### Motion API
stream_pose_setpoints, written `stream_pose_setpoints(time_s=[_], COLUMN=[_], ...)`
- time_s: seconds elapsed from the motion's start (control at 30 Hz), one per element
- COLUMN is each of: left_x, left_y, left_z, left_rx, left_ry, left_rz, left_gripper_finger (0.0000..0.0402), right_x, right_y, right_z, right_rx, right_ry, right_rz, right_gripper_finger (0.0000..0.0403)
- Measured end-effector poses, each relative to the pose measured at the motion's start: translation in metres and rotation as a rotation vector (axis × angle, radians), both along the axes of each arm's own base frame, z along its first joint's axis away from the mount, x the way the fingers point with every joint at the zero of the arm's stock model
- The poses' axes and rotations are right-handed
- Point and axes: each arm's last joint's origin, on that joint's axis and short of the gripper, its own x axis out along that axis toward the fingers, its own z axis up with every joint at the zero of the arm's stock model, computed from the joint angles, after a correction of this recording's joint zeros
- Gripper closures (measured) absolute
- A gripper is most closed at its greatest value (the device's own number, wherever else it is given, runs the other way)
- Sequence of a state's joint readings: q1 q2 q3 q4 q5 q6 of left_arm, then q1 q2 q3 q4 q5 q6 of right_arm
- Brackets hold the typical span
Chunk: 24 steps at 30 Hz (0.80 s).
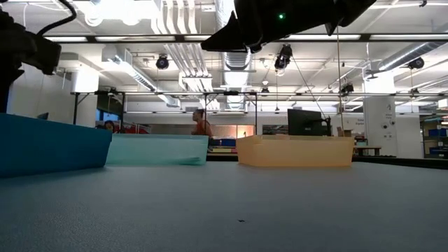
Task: Sort silverware by color (type)
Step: Put the light yellow knife into the blue bin
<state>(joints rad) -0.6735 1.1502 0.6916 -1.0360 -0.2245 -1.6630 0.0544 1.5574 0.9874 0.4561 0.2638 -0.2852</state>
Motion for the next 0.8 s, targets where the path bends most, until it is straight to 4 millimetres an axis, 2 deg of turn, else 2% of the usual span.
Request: stream_pose_setpoints(time_s=[0.33, 0.8], left_x=[0.004, 0.016], left_y=[-0.001, -0.012], left_z=[-0.011, -0.029], left_rx=[0.086, 0.106], left_ry=[0.035, 0.095], left_rz=[0.010, -0.058], left_gripper_finger=[0.0401, 0.0401], right_x=[0.000, 0.000], right_y=[0.000, 0.000], right_z=[0.000, -0.001], right_rx=[-0.002, -0.003], right_ry=[0.006, 0.012], right_rz=[0.000, 0.000], right_gripper_finger=[0.0266, 0.0266])
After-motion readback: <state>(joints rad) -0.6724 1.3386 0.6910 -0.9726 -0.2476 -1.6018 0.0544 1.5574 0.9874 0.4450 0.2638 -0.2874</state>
